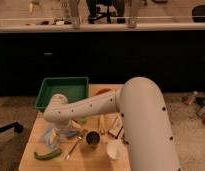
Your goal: Wipe red bowl with sponge
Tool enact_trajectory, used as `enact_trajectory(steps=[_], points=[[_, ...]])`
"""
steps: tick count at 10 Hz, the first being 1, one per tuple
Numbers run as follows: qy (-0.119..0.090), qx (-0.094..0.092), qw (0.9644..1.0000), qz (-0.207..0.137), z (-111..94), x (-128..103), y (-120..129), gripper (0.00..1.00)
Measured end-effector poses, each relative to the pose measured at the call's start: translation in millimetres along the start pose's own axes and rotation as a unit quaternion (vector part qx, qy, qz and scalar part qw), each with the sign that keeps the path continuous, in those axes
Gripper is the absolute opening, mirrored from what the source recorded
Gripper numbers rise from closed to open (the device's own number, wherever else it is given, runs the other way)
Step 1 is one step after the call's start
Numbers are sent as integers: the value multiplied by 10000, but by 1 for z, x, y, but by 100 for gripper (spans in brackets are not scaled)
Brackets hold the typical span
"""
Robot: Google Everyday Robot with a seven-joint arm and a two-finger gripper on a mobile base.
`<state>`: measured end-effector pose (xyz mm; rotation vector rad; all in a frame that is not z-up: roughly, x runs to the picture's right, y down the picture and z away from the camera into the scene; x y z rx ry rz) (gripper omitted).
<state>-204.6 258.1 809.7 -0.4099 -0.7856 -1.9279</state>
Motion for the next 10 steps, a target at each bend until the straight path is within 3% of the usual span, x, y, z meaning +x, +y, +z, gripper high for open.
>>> enact_trajectory(steps=[3, 10], points=[[229, 151, 9996, -95, 5, 6, -1, 100], [227, 576, 9980, 101, 20, 24, 16, 100]])
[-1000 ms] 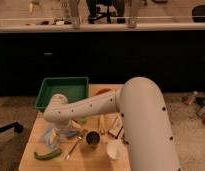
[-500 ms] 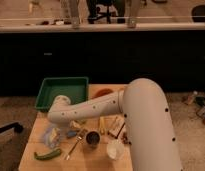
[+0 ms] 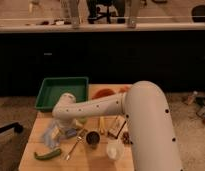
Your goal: Wipe red bowl with sponge
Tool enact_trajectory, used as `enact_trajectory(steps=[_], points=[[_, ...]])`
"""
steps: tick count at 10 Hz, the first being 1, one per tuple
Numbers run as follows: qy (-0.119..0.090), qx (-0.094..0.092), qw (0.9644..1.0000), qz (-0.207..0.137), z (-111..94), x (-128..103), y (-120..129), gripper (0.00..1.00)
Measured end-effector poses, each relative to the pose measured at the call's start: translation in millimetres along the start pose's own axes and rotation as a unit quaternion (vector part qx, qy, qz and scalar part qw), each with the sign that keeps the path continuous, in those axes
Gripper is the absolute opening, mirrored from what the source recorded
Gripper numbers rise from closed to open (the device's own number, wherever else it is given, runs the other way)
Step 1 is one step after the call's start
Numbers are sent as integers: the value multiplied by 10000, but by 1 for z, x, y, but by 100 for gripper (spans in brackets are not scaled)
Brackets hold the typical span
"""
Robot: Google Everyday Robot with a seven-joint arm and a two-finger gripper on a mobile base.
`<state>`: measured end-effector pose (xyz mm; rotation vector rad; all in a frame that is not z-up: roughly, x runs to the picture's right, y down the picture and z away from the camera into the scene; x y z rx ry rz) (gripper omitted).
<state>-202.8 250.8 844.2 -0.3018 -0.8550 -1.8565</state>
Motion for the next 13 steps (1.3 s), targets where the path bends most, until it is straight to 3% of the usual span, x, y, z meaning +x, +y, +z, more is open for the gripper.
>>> enact_trajectory(steps=[5, 6, 7, 13], points=[[2, 65, 10000, 68, -1, 1, 5, 100], [4, 93, 9999, 89, -1, 1, 6, 95], [24, 204, 9997, 151, -2, 3, 8, 86], [10, 147, 9998, 157, -13, 2, 13, 25]])
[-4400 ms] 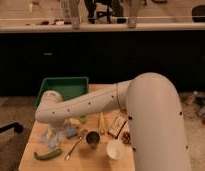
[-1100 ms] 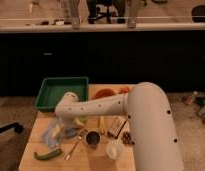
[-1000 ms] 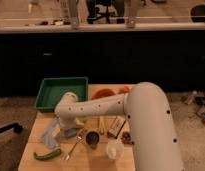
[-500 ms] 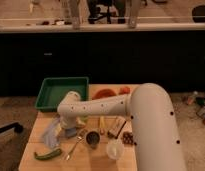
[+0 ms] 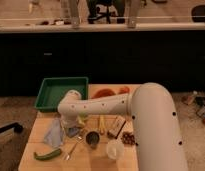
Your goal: Wipe red bowl with sponge
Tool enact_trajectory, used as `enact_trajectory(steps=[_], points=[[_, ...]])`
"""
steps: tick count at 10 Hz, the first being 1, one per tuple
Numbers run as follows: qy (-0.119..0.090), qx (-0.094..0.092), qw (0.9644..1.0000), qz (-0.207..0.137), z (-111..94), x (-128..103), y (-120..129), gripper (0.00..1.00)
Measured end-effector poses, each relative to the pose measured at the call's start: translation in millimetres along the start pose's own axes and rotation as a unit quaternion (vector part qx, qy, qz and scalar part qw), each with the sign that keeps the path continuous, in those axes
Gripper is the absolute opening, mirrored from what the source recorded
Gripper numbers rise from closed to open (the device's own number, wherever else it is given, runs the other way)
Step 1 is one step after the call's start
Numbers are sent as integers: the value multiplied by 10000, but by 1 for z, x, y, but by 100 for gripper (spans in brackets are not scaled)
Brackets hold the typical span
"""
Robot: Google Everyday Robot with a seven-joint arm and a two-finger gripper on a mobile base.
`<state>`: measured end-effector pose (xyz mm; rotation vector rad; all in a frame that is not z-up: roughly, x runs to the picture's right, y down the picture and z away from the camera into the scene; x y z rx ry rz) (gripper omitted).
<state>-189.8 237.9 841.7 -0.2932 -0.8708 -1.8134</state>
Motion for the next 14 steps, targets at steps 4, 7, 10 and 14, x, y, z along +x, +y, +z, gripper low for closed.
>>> enact_trajectory(steps=[4, 7, 10, 14], points=[[-11, 3, 10000, -15, -6, -1, -2, 0], [-12, 7, 10000, -25, -7, -1, -3, 0], [-64, 113, 9998, -135, -2, 0, -5, 0], [-79, 107, 9998, -138, -7, -1, -4, 0]])
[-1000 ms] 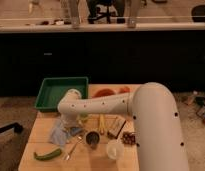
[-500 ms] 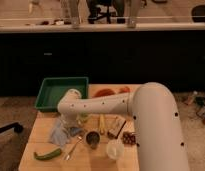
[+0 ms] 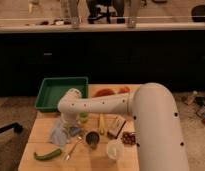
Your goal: Wipe red bowl with sponge
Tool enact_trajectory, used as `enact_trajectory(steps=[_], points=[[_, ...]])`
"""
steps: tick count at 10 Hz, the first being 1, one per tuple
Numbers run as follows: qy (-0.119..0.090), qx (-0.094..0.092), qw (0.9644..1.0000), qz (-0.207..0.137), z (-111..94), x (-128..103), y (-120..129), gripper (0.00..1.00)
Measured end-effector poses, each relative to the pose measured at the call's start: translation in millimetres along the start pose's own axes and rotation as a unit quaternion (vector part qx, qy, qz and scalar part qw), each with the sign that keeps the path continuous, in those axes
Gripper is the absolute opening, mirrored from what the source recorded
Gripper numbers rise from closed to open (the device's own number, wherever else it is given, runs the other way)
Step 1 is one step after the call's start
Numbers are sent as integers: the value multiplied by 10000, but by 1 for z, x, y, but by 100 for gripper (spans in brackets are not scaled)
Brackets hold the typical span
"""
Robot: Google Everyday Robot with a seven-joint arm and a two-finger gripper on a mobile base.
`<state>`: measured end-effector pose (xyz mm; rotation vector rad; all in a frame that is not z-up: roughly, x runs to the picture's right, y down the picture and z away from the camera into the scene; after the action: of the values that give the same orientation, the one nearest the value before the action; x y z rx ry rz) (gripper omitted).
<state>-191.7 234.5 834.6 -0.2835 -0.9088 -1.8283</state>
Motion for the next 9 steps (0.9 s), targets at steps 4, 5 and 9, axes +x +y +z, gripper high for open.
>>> enact_trajectory(steps=[4, 5, 9], points=[[58, -107, 9982, -587, -9, 8, -28, 0], [104, -172, 9973, -709, -18, 7, -33, 0], [374, -484, 9932, -990, -47, 4, -45, 0]])
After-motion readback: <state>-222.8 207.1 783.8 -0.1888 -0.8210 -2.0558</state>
